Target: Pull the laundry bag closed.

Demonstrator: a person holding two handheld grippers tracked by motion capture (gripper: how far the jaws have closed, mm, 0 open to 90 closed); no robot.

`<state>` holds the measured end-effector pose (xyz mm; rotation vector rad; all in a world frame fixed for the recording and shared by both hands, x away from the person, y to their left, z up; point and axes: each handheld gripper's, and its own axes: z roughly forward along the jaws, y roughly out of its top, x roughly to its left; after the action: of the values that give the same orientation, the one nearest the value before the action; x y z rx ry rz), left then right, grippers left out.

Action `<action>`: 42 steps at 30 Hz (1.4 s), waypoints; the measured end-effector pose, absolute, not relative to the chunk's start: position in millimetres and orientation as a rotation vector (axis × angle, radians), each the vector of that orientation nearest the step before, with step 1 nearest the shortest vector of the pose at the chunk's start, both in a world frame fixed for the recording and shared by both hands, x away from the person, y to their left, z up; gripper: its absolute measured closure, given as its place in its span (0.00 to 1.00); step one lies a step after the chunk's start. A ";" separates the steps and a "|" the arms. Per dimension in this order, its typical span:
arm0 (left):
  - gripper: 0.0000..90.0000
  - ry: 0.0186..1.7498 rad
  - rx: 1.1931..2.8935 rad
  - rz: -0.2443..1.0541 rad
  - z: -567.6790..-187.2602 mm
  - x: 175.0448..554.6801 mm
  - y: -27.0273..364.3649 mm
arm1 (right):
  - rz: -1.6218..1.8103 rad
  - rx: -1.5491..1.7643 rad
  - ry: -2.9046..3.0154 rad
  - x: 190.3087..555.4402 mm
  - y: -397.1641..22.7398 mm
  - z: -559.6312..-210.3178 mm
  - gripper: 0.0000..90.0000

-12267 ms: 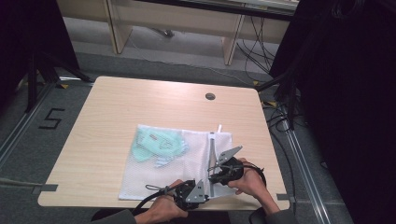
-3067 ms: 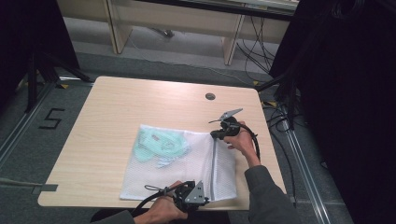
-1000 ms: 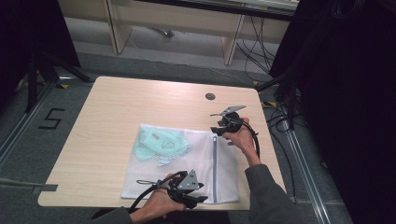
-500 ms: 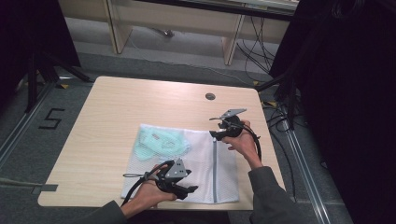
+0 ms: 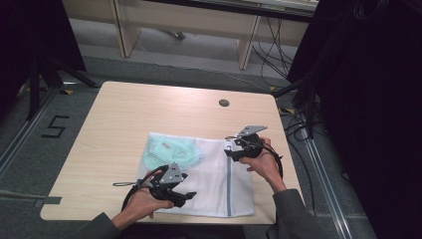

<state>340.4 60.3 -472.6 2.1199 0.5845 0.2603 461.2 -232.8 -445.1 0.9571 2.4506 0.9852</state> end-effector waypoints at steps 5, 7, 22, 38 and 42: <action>0.36 0.619 2.096 0.266 -471.0 340.4 72.2 | 0.975 0.934 2.487 449.2 -235.7 -444.8 0.41; 0.35 0.611 2.105 0.274 -470.4 340.4 77.6 | 0.986 0.945 2.488 444.2 -237.0 -445.7 0.41; 0.32 0.650 2.116 0.322 -468.8 335.5 103.3 | 1.033 0.962 2.507 408.9 -248.4 -457.9 0.37; 0.26 0.707 2.121 0.340 -464.7 331.3 120.8 | 0.980 0.957 2.520 373.9 -265.6 -465.5 0.32; 0.26 0.736 2.101 0.336 -465.9 327.3 123.1 | 0.947 0.953 2.564 366.3 -267.6 -464.6 0.31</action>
<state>327.3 123.1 -465.9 2.1006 0.7363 0.3363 366.3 -267.6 -464.6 0.9533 2.5635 0.9473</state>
